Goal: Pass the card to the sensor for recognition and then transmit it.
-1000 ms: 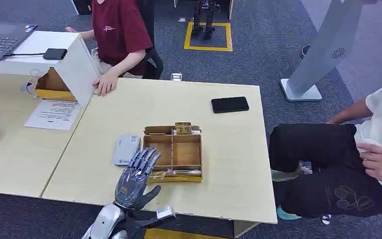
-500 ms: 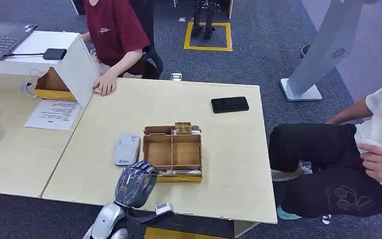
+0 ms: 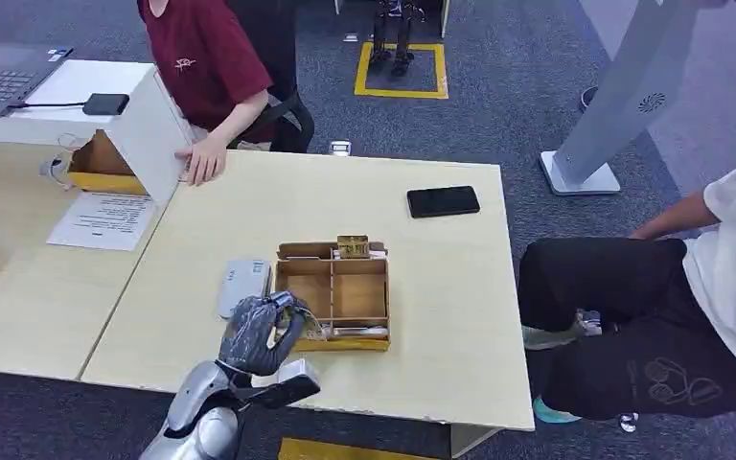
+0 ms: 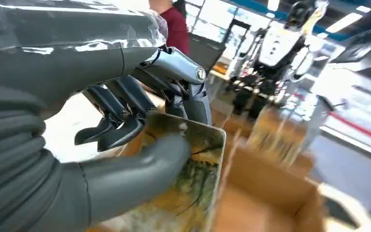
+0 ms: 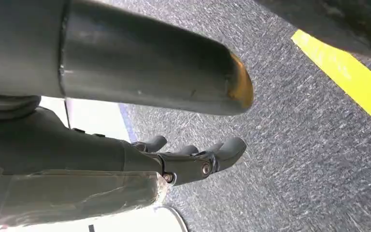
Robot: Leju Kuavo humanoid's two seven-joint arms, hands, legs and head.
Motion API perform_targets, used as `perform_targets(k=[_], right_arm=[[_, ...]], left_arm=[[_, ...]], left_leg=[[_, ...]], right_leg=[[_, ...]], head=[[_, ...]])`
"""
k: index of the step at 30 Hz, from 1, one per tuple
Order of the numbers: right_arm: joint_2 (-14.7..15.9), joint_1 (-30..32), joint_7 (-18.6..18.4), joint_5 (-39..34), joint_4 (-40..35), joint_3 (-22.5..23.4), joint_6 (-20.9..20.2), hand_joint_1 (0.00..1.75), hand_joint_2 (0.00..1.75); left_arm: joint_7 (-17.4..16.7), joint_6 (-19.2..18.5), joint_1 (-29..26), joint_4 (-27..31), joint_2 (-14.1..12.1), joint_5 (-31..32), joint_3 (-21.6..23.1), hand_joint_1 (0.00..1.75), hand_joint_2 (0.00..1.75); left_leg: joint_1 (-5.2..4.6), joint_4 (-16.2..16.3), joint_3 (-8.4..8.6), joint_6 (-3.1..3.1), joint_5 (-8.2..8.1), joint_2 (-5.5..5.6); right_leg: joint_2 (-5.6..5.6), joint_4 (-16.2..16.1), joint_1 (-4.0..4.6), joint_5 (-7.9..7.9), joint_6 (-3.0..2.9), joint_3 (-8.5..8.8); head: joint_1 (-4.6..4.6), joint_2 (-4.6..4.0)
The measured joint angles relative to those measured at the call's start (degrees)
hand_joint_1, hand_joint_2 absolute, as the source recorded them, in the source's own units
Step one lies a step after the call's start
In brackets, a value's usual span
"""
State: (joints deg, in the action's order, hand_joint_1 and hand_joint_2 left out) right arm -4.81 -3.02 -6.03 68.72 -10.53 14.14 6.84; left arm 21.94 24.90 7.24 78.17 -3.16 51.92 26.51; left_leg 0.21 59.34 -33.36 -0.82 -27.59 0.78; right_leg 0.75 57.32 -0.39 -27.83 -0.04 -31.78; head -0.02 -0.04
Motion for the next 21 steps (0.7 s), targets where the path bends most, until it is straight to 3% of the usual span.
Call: perform_targets(k=[6, 16, 21], right_arm=[[0.00, -0.01, -0.04, 0.59, 0.00, 0.79, -0.50, 0.00, 0.00], [-0.02, -0.04, -0.04, 0.61, 0.00, 1.42, -0.50, 0.00, 0.00], [-0.02, -0.05, -0.66, 1.62, 0.00, 1.75, -1.03, 0.00, 0.00]], left_arm=[[-0.90, -5.82, 5.82, 8.03, -4.75, -4.36, -0.11, 1.75, 1.75], [-1.05, -5.87, 7.89, 11.64, -7.20, -4.40, -0.18, 1.75, 1.75], [-6.69, -4.03, 11.70, 12.42, -9.19, -1.47, -1.95, 1.75, 1.75]], left_leg=[[0.01, 0.00, -0.01, 0.03, 0.10, 0.02], [-0.01, 0.00, 0.00, 0.03, 0.09, 0.02], [0.01, 0.01, -0.01, 0.06, 0.13, 0.03]], right_leg=[[-0.02, 0.02, 0.01, 0.03, 0.00, 0.01], [-0.01, 0.02, -0.01, 0.03, 0.00, 0.01], [-0.02, 0.02, 0.00, 0.07, 0.01, -0.01]], head=[[0.00, 0.00], [0.00, 0.00], [-0.02, 0.00]])
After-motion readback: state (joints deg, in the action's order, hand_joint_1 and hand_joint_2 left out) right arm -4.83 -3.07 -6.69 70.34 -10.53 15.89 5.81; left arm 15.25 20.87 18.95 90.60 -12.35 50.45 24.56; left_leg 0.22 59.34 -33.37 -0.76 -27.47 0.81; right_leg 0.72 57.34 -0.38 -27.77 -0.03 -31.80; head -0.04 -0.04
